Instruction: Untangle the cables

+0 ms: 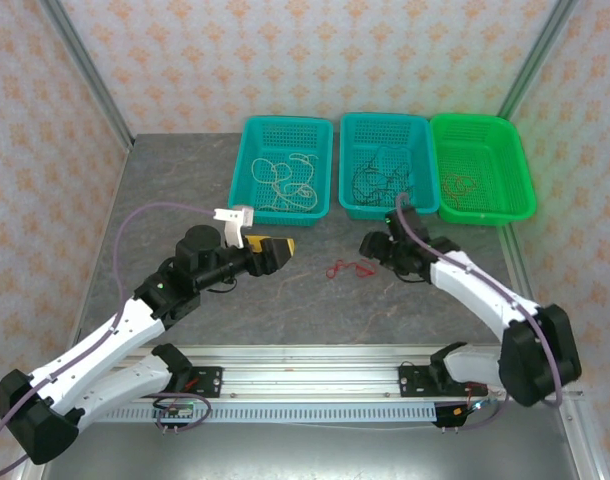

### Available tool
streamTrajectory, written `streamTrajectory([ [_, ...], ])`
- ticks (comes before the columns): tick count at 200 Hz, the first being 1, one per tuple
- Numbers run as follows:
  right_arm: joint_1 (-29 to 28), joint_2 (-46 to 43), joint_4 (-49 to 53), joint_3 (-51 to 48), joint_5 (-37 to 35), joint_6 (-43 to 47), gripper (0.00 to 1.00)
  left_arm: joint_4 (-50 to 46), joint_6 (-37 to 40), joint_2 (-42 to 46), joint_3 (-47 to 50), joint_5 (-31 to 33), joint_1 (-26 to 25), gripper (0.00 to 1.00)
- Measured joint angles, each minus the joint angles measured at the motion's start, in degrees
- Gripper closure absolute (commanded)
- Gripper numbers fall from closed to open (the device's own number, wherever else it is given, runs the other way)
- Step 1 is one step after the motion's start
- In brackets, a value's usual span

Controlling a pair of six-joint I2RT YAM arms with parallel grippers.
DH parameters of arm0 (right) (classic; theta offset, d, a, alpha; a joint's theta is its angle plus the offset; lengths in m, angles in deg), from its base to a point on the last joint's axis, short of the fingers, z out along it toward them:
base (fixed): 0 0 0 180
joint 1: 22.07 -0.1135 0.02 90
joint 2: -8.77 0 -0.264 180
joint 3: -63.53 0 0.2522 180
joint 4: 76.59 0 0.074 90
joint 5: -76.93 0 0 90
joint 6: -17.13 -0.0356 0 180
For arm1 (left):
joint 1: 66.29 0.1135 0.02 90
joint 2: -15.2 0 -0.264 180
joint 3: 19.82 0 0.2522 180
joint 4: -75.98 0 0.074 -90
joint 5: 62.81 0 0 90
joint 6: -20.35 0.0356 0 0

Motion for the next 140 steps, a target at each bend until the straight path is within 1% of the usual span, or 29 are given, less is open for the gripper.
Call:
streamTrajectory([
  [29,-5.33,7.21,1.99,3.34,-4.07,3.39,0.32,0.09,0.0,-0.04,0.0,0.0,-0.5,0.15],
  [47,-7.74,11.89,3.19,7.37,-7.65,5.44,0.39,0.07,-0.02,0.02,0.0,0.22,-0.5,0.16],
  [59,-9.07,15.21,3.67,9.88,-9.73,6.58,0.46,0.07,-0.2,0.26,0.13,0.48,-0.5,0.15],
  [65,-9.62,16.81,3.85,10.84,-10.69,7.06,0.53,0.02,-0.24,0.48,0.24,0.63,-0.5,0.16],
  [85,-10.36,20.31,4.33,11.78,-13.16,8.07,0.67,-0.13,-0.44,1.31,0.63,1.33,-0.5,0.16],
  [101,-10.34,21.11,5.2,11.58,-14.93,8.72,0.77,-0.28,-0.46,1.7,0.74,1.57,-0.5,0.15],
  [128,-10.34,20.98,5.4,10.93,-16.48,8.94,0.88,-0.42,-0.46,1.79,0.74,1.75,-0.5,0.16],
  [140,-10.34,20.55,5.35,10.49,-16.81,8.79,0.96,-0.46,-0.46,1.79,0.74,1.75,-0.5,0.15],
])
